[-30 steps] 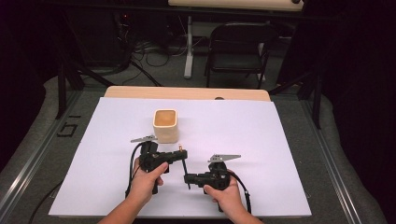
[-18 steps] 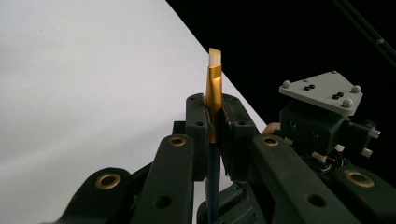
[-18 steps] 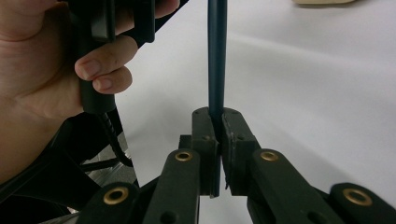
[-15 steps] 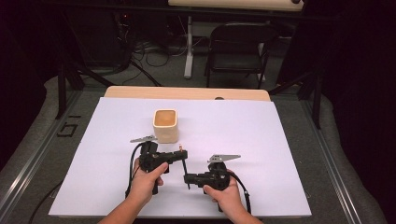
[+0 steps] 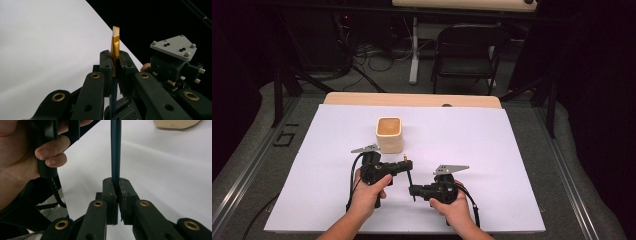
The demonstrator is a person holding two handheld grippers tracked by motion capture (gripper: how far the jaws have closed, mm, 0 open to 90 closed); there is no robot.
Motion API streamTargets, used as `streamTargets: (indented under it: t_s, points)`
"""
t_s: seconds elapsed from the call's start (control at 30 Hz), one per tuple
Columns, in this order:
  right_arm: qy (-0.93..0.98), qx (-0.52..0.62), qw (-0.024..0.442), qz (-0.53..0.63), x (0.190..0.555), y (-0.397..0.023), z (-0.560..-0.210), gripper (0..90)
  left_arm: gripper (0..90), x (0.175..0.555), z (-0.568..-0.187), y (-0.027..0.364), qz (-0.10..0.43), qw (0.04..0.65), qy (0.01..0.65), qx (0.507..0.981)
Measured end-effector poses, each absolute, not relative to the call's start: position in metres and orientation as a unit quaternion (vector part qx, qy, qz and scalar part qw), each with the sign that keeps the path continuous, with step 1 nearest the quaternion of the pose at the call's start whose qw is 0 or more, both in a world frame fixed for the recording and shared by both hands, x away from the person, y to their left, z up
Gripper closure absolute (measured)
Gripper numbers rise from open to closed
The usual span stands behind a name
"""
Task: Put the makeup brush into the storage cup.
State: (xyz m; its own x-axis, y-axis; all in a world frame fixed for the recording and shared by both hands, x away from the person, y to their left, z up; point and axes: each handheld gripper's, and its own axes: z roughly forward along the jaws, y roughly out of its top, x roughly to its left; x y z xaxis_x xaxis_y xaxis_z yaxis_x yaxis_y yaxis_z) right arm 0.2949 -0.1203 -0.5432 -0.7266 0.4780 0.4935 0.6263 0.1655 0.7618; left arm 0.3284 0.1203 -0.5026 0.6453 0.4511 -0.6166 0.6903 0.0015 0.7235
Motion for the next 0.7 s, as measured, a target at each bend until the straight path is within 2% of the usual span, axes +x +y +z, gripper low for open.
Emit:
streamTargets:
  t_s: [0.33, 0.4, 0.7]
  points:
    - [-0.767, -0.357, 0.057, -0.531, 0.2944, -0.1199, -0.5425, 83.8, 83.6, 0.3274, -0.5005, 0.1212, -0.1, 0.575, 0.404, 0.704]
    - [-0.766, -0.357, 0.056, -0.532, 0.2949, -0.1205, -0.5425, 78.4, 83.6, 0.327, -0.4993, 0.1214, -0.09, 0.574, 0.402, 0.707]
    - [-0.77, -0.353, 0.031, -0.531, 0.295, -0.1219, -0.5416, 69.6, 83.6, 0.3245, -0.4929, 0.1257, -0.044, 0.567, 0.398, 0.72]
